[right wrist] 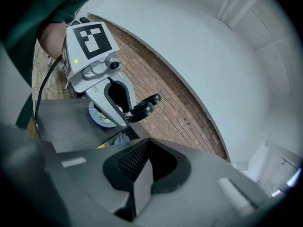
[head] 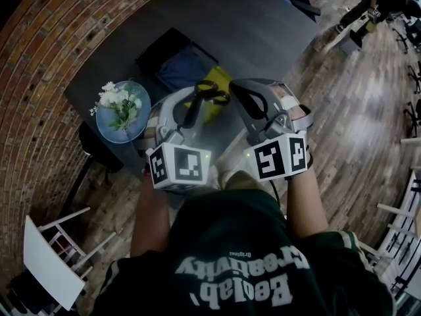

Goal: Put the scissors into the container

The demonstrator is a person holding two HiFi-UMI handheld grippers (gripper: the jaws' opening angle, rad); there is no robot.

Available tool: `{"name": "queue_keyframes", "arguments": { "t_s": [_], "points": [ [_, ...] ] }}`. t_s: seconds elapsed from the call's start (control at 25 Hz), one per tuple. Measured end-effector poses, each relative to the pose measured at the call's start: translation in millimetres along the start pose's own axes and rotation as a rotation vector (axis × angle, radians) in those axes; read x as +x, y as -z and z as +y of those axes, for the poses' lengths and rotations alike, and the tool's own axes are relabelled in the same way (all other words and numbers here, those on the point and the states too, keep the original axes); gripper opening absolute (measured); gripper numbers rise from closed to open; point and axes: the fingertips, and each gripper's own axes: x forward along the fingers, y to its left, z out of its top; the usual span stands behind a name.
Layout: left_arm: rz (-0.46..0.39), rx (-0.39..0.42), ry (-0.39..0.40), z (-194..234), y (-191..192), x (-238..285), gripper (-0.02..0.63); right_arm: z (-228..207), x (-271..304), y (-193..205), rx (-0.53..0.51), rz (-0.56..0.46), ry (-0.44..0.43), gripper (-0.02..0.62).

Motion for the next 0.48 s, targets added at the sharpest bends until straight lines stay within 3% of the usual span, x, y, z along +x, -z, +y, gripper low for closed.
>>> {"name": "queue_keyframes", "arguments": {
  "t_s": [0.48],
  "points": [
    [0.013, -0.035, -0.014, 15.1, 17.6, -3.1, 0.06, -0.7, 16.9, -9.2, -0.014, -0.002, 0.01, 0.005]
  ]
}}
